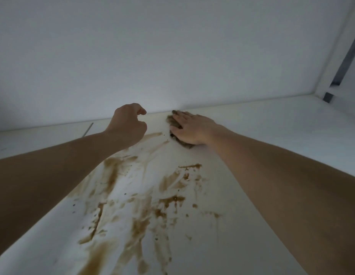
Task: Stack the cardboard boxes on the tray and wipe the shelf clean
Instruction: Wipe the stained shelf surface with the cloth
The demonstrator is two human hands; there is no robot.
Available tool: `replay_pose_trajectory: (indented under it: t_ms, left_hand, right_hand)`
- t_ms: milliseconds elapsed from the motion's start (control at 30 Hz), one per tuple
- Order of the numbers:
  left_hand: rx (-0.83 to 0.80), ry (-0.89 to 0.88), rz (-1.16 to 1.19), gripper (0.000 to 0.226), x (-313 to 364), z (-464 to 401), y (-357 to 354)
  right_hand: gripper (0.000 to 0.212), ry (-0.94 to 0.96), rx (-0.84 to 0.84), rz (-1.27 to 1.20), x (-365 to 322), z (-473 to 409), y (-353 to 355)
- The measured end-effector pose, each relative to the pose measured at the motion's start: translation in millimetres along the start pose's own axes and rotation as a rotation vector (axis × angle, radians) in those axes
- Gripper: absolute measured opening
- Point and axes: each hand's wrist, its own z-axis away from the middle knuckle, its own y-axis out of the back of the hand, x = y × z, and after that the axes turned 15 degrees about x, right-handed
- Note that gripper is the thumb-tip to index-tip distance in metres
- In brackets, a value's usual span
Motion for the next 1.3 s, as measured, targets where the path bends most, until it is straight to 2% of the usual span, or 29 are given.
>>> replay_pose_trajectory:
  t_ms: [67,133,233,333,400,467,567,667,733,833,900,1000,1100,1167,1233,1300]
  left_hand:
    - [-0.025,0.019,0.001,0.053,-8,-2,2]
    - [-0.053,0.038,0.006,0.052,-19,-4,5]
    - [-0.07,0.048,-0.016,0.051,-37,-9,14]
    - [-0.057,0.08,-0.017,0.052,-56,-14,23]
    - [-0.057,0.103,-0.007,0.051,-64,-15,27]
    - [-0.056,0.113,-0.014,0.048,-72,-14,30]
    - [-0.058,0.141,-0.009,0.038,-81,-13,33]
    - [-0.078,0.135,-0.009,0.032,-88,-14,37]
    - [-0.095,0.129,-0.022,0.029,-92,-15,42]
    - [-0.103,0.144,-0.052,0.02,-103,-20,47]
    - [-0.087,0.174,-0.056,0.013,-111,-23,49]
    - [-0.103,0.165,-0.073,0.001,-115,-23,47]
    - [-0.152,0.101,-0.093,0.014,-112,-20,40]
    - [-0.188,0.071,-0.112,0.015,-106,-19,38]
    - [-0.228,0.059,-0.157,0.012,-103,-21,39]
    - [-0.272,0.073,-0.175,0.009,-101,-22,41]
  right_hand:
    - [0.062,0.08,-0.009,-0.011,4,13,4]
    - [0.06,0.066,-0.005,-0.029,19,23,9]
    - [0.058,-0.158,0.076,0.009,46,29,9]
    - [0.058,-0.403,0.091,0.064,44,16,4]
    - [0.06,-0.448,0.074,0.055,27,1,1]
    - [0.06,-0.364,0.057,0.009,2,-13,-2]
    - [0.057,-0.13,0.035,-0.042,-40,-18,-11]
    - [0.056,0.016,0.035,-0.058,-37,-7,-11]
    - [0.056,-0.028,0.06,-0.034,-14,-3,-8]
    - [0.057,-0.279,0.075,0.048,6,-6,-7]
    - [0.06,-0.376,0.066,0.07,-5,-17,-11]
    - [0.061,-0.27,0.06,0.022,-42,-32,-15]
    - [0.057,-0.065,0.06,-0.027,-74,-32,-21]
    - [0.057,0.024,0.029,-0.059,-70,-24,-19]
    - [0.056,0.026,0.019,-0.064,-48,-18,-14]
    - [0.057,-0.106,0.052,-0.014,-23,-17,-10]
